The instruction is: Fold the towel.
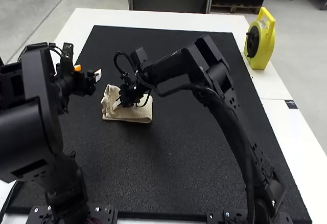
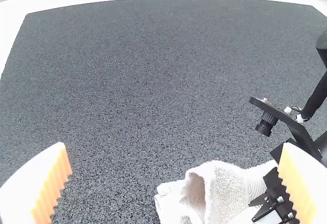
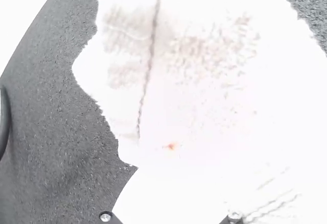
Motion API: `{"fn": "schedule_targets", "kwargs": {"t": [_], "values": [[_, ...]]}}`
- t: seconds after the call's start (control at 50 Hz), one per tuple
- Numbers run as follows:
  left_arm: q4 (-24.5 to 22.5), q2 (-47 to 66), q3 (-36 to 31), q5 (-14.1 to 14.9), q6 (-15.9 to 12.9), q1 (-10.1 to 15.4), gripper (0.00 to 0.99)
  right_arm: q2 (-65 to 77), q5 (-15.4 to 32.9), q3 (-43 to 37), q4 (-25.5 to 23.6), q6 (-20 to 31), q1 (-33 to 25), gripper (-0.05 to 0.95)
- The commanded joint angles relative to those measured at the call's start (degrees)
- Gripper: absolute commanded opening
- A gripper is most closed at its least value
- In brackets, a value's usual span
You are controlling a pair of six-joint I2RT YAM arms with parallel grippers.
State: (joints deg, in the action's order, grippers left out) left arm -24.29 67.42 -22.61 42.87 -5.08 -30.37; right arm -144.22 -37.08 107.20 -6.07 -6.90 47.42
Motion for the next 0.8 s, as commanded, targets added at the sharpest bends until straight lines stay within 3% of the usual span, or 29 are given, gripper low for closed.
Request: {"fn": "schedule_targets", "kwargs": {"t": [0.0,0.78], "values": [[-0.40,-2.03,-0.15,0.28,-0.10,-0.48,0.961,0.17,-1.33,2.31,0.09,-0.75,1.18,-0.01],[-0.05,-2.03,0.55,0.28,0.07,-0.04,0.961,9.57,-3.44,1.79,-3.34,-1.01,0.83,-0.01]]}}
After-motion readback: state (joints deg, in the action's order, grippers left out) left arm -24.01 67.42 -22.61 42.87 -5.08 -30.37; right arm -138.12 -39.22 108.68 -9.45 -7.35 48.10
